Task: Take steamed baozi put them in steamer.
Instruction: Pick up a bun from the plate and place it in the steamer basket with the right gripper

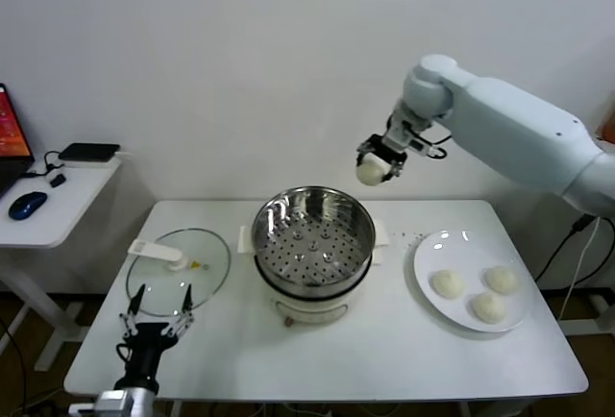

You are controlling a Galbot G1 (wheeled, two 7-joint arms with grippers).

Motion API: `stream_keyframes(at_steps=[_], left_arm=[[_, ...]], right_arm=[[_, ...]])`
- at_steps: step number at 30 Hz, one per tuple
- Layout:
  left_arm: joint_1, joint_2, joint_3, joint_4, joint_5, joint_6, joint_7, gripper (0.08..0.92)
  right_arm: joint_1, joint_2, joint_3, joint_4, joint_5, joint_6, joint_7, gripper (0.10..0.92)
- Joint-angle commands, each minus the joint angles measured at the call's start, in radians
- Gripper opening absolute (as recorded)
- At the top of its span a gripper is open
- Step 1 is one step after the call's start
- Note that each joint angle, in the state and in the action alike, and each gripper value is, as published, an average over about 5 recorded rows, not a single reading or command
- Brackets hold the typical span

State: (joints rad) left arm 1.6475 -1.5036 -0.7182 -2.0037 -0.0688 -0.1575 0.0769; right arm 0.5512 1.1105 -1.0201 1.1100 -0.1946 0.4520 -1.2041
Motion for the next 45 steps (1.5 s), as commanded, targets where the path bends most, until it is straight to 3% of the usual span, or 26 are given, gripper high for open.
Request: stream_keyframes(at_steps=[1,33,45], left_arm=[[0.005,0.005,-0.002,-0.007,0.001,0.000,0.002,0.823],[0.026,0.015,-0.006,-0.010,-0.003,-0.006,0.006,0.823],[0.020,0.015,-0.008,0.000,-0.004,-0.007,0.005,0.823]], right_arm=[[-0.034,0.165,-0.030,-0.003,-0.063,0.043,0.004,0.670],[-0.282,0.281,0.138,-0.195,-0.486,0.181,0.055,0.676],[-0.313,0.305,0.168,-0.220,-0.510,0.190,0.064,0.687]])
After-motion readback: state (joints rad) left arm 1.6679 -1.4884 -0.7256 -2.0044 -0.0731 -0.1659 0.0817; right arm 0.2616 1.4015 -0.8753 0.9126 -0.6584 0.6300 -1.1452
